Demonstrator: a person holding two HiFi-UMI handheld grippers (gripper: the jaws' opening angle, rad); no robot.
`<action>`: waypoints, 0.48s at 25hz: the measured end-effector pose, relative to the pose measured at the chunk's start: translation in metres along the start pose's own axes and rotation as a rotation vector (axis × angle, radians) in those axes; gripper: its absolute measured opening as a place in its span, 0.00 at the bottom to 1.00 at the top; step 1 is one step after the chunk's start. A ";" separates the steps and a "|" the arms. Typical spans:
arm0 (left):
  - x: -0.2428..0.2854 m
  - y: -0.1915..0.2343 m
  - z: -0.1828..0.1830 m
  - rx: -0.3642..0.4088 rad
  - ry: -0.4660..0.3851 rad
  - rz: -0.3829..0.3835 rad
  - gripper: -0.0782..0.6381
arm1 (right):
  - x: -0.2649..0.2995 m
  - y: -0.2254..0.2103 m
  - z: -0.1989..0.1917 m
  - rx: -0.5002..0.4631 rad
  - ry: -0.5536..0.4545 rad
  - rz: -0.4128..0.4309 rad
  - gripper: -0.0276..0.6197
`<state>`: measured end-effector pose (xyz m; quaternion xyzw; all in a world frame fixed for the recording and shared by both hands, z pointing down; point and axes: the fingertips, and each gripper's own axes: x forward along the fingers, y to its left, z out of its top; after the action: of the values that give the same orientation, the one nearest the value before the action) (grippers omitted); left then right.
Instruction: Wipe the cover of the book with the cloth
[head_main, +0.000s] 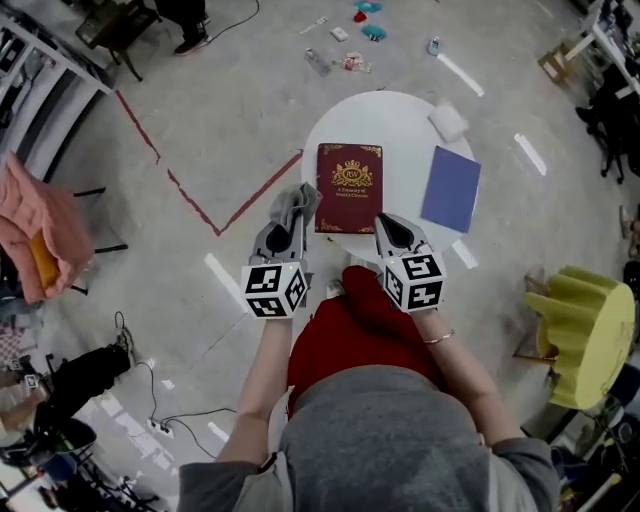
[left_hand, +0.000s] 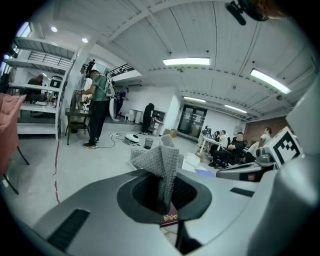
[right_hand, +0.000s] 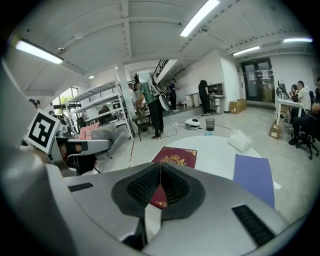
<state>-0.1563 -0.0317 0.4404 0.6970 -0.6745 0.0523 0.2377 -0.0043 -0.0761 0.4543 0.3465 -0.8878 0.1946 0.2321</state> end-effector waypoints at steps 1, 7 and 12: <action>0.008 -0.001 0.001 0.001 0.012 -0.007 0.15 | 0.004 -0.002 -0.002 -0.005 0.010 -0.001 0.09; 0.062 -0.007 0.007 0.029 0.079 -0.034 0.15 | 0.029 -0.017 -0.011 -0.020 0.079 0.007 0.09; 0.118 -0.014 0.003 0.055 0.151 -0.047 0.15 | 0.054 -0.021 -0.024 -0.059 0.137 0.049 0.09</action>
<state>-0.1338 -0.1410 0.4804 0.7131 -0.6363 0.1174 0.2700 -0.0180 -0.1069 0.5069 0.3033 -0.8834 0.1974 0.2976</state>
